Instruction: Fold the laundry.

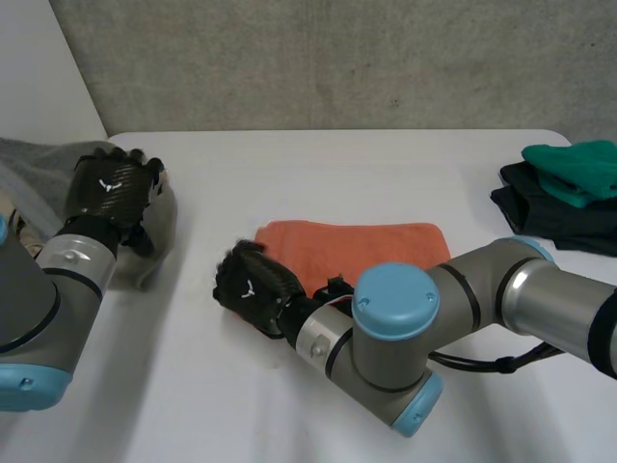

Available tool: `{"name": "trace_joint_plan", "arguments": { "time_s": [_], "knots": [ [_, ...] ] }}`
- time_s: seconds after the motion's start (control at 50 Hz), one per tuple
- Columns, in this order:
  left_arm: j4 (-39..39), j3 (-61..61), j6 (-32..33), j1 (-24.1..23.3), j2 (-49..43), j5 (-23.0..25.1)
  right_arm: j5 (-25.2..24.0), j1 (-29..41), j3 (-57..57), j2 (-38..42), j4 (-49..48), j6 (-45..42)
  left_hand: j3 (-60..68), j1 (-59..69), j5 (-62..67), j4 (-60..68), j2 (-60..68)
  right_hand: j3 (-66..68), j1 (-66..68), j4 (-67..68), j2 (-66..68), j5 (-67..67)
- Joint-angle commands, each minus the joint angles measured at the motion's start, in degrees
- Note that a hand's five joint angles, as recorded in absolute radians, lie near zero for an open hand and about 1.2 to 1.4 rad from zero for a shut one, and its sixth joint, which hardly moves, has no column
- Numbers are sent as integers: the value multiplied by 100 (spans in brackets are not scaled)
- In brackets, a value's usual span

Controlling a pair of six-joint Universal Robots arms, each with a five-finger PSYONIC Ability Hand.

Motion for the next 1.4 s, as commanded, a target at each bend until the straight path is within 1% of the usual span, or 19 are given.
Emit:
{"name": "trace_joint_plan", "arguments": {
  "time_s": [0.02,0.2,0.4,0.46,0.58,0.64,0.74,0.82,0.92,1.02,1.06,1.08,1.1,1.14,1.16,1.22,1.24,1.32,1.4],
  "knots": [
    [32,197,-121,-174,-44,21,538,-279,669,-1268,23,1018,-176,-286,-32,-123,-122,-4329,-3669,-4362,-4322,-4255],
    [23,865,-394,-1166,-693,3,1162,-1668,1733,-2288,971,3066,-192,-302,-48,-139,-139,-4329,-3669,-4362,-4322,-4255],
    [-47,1936,-298,-1800,-2265,-180,1049,-2952,2489,-2263,1544,3182,-159,-269,-15,-106,-105,-4291,-3631,-4324,-4283,-4217],
    [-161,2165,-227,-1800,-2592,-418,1040,-2987,2437,-2035,1508,3024,-142,-252,2,-89,-88,-3332,-2672,-3365,-3325,-3258],
    [-627,2237,-25,-2064,-2777,-1121,1119,-2987,2173,-1709,1438,2576,-192,-302,-48,-139,-139,2663,3323,2630,2671,2737],
    [-706,2035,-69,-2108,-2427,-1262,1206,-2926,1971,-1603,1420,2189,-259,-369,-115,-207,-206,2671,3331,2638,2678,2745],
    [-706,1464,-78,-1959,-1504,-1271,1514,-2829,1611,-1665,1359,1451,-310,-420,-166,-257,-256,2671,3331,2638,2678,2745],
    [-706,1024,-78,-1696,-924,-1280,1567,-2040,1242,-1779,1105,801,-327,-437,-183,-274,-273,2671,3331,2638,2678,2745],
    [-706,550,-78,-1248,-300,-1254,735,-652,820,-1455,350,186,-327,-437,-183,-274,-273,2671,3331,2638,2678,2745],
    [-706,408,-86,-992,-219,-1254,-268,-176,548,-744,154,167,-327,-437,-183,-274,-273,2671,3331,2638,2678,2745],
    [-698,408,-95,-939,-228,-1245,-305,-122,442,-602,155,237,-377,-487,-233,-324,-323,2660,3320,2627,2668,2734],
    [-698,408,-95,-930,-228,-1236,-209,-96,346,-540,120,394,-377,-487,-233,-325,-324,-337,322,-370,-330,-263],
    [-689,434,-113,-913,-246,-1227,-104,-104,275,-540,120,526,-377,-487,-233,-325,-324,-2083,-1423,-2116,-2075,-2009],
    [-671,505,-113,-921,-281,-1227,273,-104,126,-566,137,912,-377,-487,-233,-325,-324,-4279,-3619,-4312,-4271,-4205],
    [-645,575,-113,-922,-316,-1227,806,-122,3,-627,172,1488,-377,-487,-233,-325,-324,-4329,-3669,-4362,-4322,-4255],
    [-619,785,-121,-991,-439,-1218,1538,-201,2,-846,199,2650,-377,-487,-233,-325,-324,-4329,-3669,-4362,-4322,-4255],
    [-592,986,-156,-1035,-561,-1218,1810,-314,98,-1056,216,3542,-377,-487,-233,-325,-324,-4329,-3669,-4362,-4322,-4255],
    [-583,1540,-401,-1359,-947,-1227,1499,-876,379,-1697,575,5250,-377,-487,-233,-325,-324,-4329,-3669,-4362,-4322,-4255],
    [-618,2076,-727,-1843,-1430,-1201,1181,-1324,354,-2007,1207,5773,-327,-437,-183,-274,-273,-4329,-3669,-4362,-4322,-4255]
  ]
}}
